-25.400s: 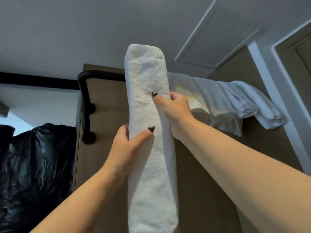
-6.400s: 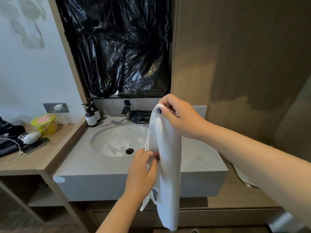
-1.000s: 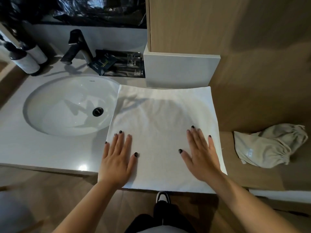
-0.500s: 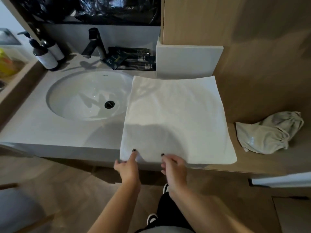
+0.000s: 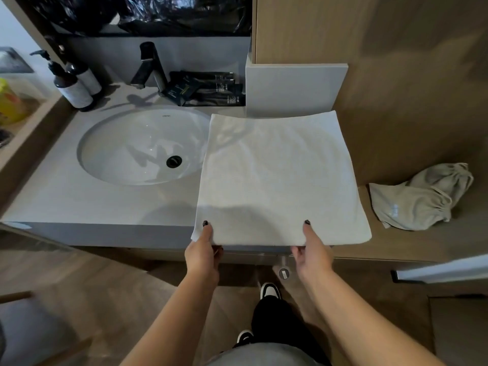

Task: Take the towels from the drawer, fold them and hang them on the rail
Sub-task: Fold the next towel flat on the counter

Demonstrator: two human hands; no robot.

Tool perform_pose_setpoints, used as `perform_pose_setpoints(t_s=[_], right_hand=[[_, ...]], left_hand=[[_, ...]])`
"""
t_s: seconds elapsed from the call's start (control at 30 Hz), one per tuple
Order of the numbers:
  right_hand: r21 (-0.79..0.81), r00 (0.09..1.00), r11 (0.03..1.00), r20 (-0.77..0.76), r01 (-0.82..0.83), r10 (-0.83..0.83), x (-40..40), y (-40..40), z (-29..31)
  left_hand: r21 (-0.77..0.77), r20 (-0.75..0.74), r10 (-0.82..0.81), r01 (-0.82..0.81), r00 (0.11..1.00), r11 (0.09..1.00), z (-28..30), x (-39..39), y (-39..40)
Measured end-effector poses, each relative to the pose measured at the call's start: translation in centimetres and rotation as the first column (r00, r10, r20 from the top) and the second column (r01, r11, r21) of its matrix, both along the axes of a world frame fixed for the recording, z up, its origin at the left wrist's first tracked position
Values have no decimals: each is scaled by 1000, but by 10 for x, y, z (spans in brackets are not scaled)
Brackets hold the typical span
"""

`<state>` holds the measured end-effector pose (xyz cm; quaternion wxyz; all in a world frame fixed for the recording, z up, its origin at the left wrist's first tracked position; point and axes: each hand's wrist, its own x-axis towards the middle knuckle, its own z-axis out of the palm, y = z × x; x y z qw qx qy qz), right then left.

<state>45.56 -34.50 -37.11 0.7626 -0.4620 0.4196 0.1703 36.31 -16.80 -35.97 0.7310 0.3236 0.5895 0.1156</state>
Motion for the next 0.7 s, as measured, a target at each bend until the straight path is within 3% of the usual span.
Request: perform_pose_setpoints(t_s=[0.2,0.43,0.7], right_hand=[[-214,991,977,131,-5,34,23,-70,1],[-416,955,907,238,-65,178,46,-122,8],[-528,719,763,355,-373,598,88,-146,59]], left_hand=[[232,-134,-161,189,978,954,-1,-5,12],[371,-147,-243,282,959,885,11,-6,18],[467,105,-380,291,919,835,43,6,45]])
